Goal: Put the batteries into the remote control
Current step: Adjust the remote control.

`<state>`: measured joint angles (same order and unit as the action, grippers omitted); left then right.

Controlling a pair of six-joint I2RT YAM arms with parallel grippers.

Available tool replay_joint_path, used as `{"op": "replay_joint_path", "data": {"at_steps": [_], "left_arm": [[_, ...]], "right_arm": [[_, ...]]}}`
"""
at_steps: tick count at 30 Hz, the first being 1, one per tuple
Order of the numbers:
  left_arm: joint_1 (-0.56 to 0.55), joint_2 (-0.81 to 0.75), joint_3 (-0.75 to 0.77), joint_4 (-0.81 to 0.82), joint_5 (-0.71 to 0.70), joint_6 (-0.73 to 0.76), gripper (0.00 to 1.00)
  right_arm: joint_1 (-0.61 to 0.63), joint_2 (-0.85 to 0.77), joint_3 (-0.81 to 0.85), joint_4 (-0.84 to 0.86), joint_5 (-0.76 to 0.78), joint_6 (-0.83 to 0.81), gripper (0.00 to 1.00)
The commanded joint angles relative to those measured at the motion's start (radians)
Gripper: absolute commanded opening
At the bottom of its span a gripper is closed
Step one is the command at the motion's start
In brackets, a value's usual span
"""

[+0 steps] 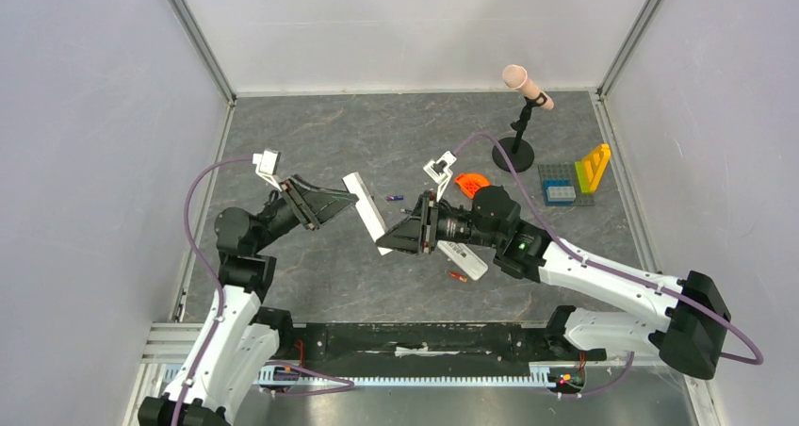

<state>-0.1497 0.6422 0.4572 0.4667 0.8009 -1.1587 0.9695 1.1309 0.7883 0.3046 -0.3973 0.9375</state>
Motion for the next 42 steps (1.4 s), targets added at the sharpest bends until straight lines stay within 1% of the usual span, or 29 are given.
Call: {"op": "replay_joint_path", "data": {"at_steps": [1, 3, 6, 7, 10, 11, 12, 13, 17, 21, 24, 25, 27, 29, 30, 31, 33, 34, 36, 38, 39, 41, 42], "left_arm": [[0.001, 0.026, 0.051, 0.242, 0.181, -0.068, 0.64], [0.001, 0.022, 0.059, 0.261, 0.219, -0.065, 0.66], [0.001, 0.017, 0.067, 0.247, 0.236, -0.050, 0.66], [0.001, 0.017, 0.067, 0.247, 0.239, -0.049, 0.65], [0.001, 0.015, 0.070, 0.254, 0.250, -0.048, 0.52], [0.001, 0.017, 0.071, 0.258, 0.259, -0.051, 0.51], [0.001, 0.016, 0.073, 0.264, 0.267, -0.054, 0.50], [0.001, 0.016, 0.074, 0.276, 0.273, -0.059, 0.51], [0.001, 0.019, 0.076, 0.280, 0.281, -0.064, 0.47], [-0.001, 0.031, 0.080, 0.291, 0.293, -0.073, 0.47], [-0.004, 0.037, 0.080, 0.301, 0.302, -0.079, 0.49], [-0.005, 0.039, 0.081, 0.307, 0.306, -0.081, 0.47], [-0.009, 0.039, 0.078, 0.313, 0.314, -0.083, 0.38], [-0.008, 0.038, 0.076, 0.313, 0.320, -0.085, 0.24], [-0.008, 0.035, 0.075, 0.313, 0.323, -0.085, 0.19], [-0.009, 0.032, 0.074, 0.313, 0.324, -0.086, 0.12], [-0.008, 0.026, 0.071, 0.309, 0.328, -0.082, 0.04], [-0.008, 0.022, 0.072, 0.305, 0.329, -0.079, 0.02], [-0.008, 0.017, 0.070, 0.303, 0.330, -0.070, 0.02], [-0.008, 0.007, 0.070, 0.303, 0.324, -0.057, 0.02], [-0.008, 0.003, 0.070, 0.304, 0.317, -0.053, 0.02], [-0.008, -0.009, 0.073, 0.315, 0.290, -0.049, 0.02], [-0.008, -0.015, 0.073, 0.330, 0.275, -0.049, 0.02]], "right_arm": [[-0.026, 0.005, 0.090, 0.049, -0.135, 0.016, 0.26], [-0.031, 0.013, 0.112, 0.033, -0.162, 0.009, 0.26], [-0.032, 0.011, 0.114, 0.019, -0.176, -0.007, 0.26], [-0.033, 0.011, 0.110, 0.018, -0.184, -0.009, 0.26], [-0.032, 0.013, 0.095, 0.018, -0.205, -0.014, 0.25], [-0.032, 0.014, 0.092, 0.020, -0.213, -0.104, 0.24], [-0.032, 0.013, 0.087, 0.022, -0.220, -0.023, 0.24], [-0.032, 0.014, 0.083, 0.026, -0.222, -0.021, 0.24], [-0.033, 0.019, 0.093, 0.015, -0.245, -0.051, 0.24], [-0.032, 0.025, 0.102, -0.023, -0.247, -0.088, 0.24], [-0.032, 0.025, 0.097, -0.032, -0.249, -0.102, 0.24], [-0.032, 0.024, 0.096, -0.038, -0.247, -0.107, 0.24], [-0.032, 0.024, 0.094, -0.043, -0.245, -0.111, 0.24], [-0.032, 0.026, 0.091, -0.043, -0.243, -0.111, 0.24], [-0.032, 0.027, 0.090, -0.044, -0.241, -0.111, 0.24], [-0.032, 0.028, 0.089, -0.045, -0.239, -0.111, 0.24], [-0.032, 0.029, 0.088, -0.049, -0.234, -0.111, 0.25], [-0.032, 0.029, 0.086, -0.051, -0.231, -0.112, 0.24], [-0.032, 0.027, 0.089, -0.059, -0.224, -0.118, 0.25], [-0.032, 0.025, 0.088, -0.068, -0.215, -0.127, 0.28], [-0.033, 0.020, 0.085, -0.070, -0.206, -0.130, 0.31], [-0.032, 0.010, 0.070, -0.057, -0.181, -0.129, 0.42], [-0.033, 0.005, 0.060, -0.043, -0.169, -0.129, 0.50]]}}
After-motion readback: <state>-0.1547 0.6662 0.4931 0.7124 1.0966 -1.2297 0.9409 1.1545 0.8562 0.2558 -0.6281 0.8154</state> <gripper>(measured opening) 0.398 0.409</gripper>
